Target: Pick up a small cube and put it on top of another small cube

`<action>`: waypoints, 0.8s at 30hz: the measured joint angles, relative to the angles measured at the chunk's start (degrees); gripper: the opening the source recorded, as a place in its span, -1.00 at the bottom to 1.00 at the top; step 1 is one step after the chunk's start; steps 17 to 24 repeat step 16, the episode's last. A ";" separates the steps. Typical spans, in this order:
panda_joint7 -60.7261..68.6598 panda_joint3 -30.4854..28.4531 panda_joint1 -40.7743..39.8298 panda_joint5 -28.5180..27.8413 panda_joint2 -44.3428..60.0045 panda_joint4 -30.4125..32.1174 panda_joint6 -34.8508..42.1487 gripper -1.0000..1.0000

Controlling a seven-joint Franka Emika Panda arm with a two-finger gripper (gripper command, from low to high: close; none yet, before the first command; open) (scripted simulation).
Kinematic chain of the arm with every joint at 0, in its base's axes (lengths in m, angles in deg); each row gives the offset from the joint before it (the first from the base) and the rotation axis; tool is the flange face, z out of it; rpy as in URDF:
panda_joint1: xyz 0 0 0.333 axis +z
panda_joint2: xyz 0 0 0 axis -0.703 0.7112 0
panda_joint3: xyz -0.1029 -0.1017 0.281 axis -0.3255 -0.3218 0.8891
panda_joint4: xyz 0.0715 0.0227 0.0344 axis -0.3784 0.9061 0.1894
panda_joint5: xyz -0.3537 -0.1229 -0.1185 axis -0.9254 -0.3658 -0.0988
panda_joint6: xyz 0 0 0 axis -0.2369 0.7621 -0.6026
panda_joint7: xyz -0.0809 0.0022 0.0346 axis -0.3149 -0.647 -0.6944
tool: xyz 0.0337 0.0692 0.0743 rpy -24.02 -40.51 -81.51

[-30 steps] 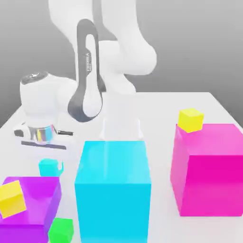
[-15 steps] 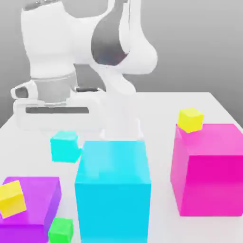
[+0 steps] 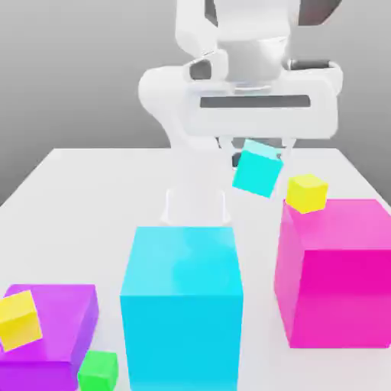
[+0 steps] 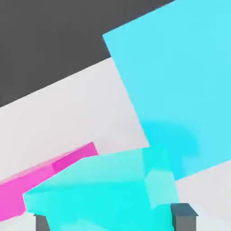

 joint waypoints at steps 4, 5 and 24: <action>-9.11 4.51 1.95 2.23 -4.85 0.31 4.86 -1.00; -11.38 5.58 2.47 2.77 -6.09 0.38 6.09 -1.00; -20.24 13.83 4.79 7.40 -8.20 7.62 0.49 1.00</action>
